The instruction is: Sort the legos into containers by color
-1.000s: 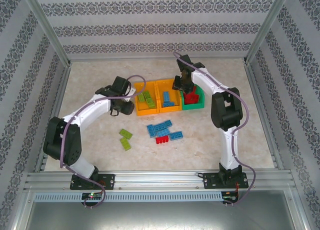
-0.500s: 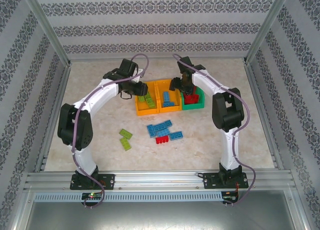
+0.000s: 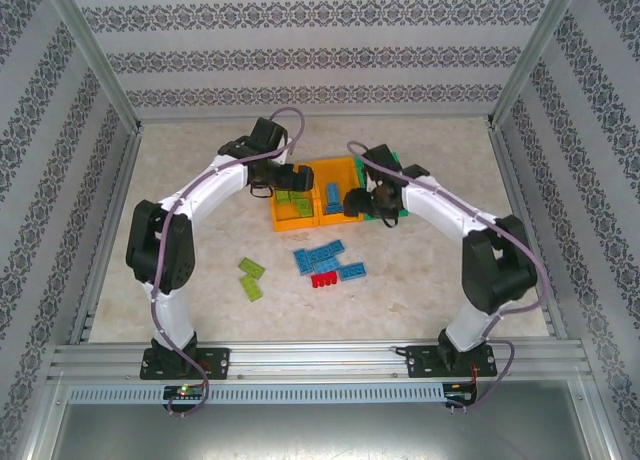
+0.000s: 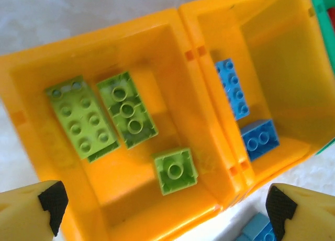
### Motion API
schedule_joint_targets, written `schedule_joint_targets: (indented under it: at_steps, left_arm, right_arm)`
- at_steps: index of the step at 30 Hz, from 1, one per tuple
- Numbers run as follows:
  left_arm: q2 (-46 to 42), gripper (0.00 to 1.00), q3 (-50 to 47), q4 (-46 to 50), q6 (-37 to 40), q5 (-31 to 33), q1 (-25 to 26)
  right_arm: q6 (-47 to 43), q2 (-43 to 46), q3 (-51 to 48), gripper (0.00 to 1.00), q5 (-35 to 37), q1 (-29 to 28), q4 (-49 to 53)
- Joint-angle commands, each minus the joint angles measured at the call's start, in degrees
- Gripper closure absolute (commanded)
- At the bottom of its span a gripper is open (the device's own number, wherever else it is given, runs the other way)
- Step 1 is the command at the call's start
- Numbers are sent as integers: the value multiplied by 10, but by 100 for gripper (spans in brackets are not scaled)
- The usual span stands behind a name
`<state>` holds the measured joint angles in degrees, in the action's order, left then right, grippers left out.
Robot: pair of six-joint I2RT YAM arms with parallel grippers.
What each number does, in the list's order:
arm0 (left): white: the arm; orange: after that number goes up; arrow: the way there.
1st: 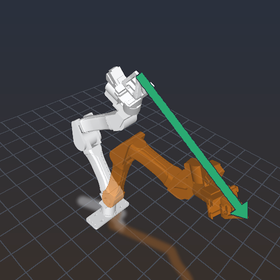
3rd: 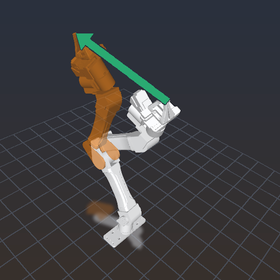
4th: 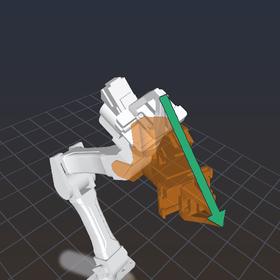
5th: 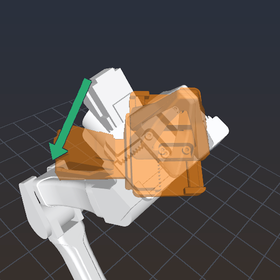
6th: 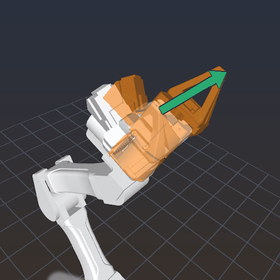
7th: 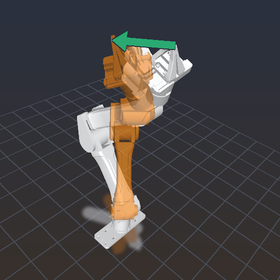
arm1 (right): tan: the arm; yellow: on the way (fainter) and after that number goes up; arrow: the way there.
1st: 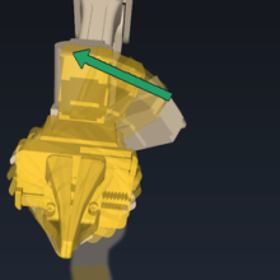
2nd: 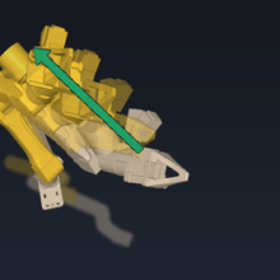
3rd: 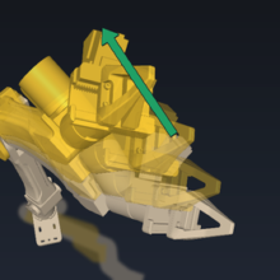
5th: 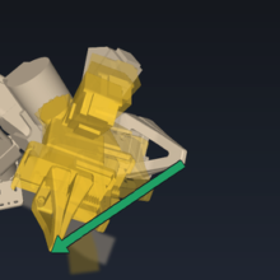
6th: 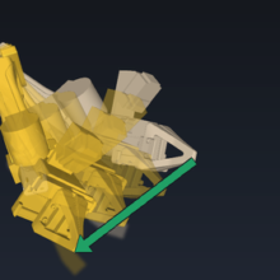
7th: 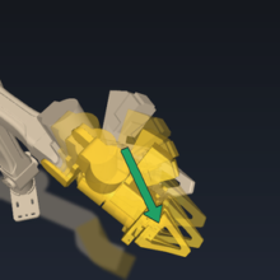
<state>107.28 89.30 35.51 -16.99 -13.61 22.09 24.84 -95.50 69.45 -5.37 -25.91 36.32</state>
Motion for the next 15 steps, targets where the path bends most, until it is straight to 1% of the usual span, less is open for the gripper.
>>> schedule_joint_targets:
  at_steps: [1,4,8,9,12,15]
  left_arm:
    - [-78,0,-61,9,-16,51,4]
    - [-136,0,-130,11,-41,94,4]
    - [-206,1,-217,43,-131,127,4]
    - [-225,0,-242,51,-157,127,4]
    - [-273,0,-306,82,-247,128,4]
    - [-304,0,-356,111,-331,108,4]
  right_arm:
    - [-6,52,-68,25,5,-41,-2]
    - [28,81,-124,30,8,-66,-14]
    - [59,106,-174,39,5,-77,-29]
    - [62,114,-184,41,7,-80,-30]
    - [68,134,-208,41,8,-88,-28]
    - [86,143,-232,41,8,-88,-31]
